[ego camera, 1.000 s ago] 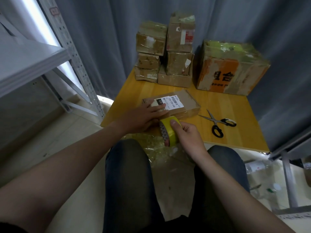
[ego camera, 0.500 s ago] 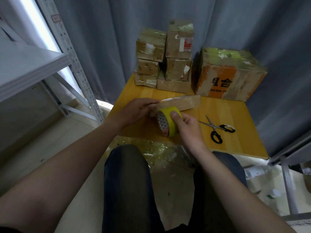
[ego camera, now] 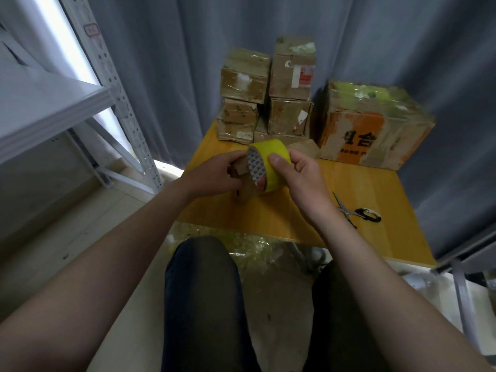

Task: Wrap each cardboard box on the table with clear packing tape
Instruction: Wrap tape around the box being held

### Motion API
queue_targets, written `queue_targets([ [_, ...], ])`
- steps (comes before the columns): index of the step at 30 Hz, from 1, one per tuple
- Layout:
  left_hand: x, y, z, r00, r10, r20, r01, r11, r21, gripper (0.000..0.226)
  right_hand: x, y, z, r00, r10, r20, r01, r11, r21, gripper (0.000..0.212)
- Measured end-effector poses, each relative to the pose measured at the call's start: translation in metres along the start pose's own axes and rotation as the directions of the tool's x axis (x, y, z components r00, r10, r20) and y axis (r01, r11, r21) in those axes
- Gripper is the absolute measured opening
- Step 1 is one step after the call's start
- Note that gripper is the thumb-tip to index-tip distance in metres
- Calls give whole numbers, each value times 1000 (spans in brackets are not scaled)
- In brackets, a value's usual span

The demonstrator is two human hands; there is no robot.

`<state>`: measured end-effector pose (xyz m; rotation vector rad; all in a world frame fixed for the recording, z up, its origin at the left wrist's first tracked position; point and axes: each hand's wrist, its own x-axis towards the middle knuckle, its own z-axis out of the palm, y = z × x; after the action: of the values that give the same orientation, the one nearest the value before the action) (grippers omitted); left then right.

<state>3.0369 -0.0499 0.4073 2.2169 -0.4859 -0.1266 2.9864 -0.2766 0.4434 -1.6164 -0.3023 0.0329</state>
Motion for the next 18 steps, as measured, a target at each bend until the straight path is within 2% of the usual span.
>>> queue_targets([
  [2, 0, -5, 3, 998, 35, -51, -33, 999, 39, 56, 2, -4, 3, 1000, 18, 8, -18, 1000, 7, 19],
  [4, 2, -10, 2, 998, 52, -44, -49, 997, 59, 51, 3, -8, 4, 1000, 21, 11, -21, 999, -34, 16],
  [7, 6, -16, -3, 998, 23, -54, -17, 994, 108, 53, -5, -9, 5, 999, 51, 6, -51, 996, -70, 24],
  [10, 10, -19, -6, 999, -6, -40, 12, 991, 136, 67, -21, 7, 6, 985, 169, 23, -169, 986, -2, 19],
  [14, 10, -17, -6, 998, -37, -47, 42, 991, 126, 72, -30, 39, 17, 950, 313, -11, -313, 950, -22, 21],
  [18, 9, -13, -7, 1000, -4, -13, 5, 996, 85, 75, -22, 52, 20, 932, 363, -11, -363, 931, 30, 22],
])
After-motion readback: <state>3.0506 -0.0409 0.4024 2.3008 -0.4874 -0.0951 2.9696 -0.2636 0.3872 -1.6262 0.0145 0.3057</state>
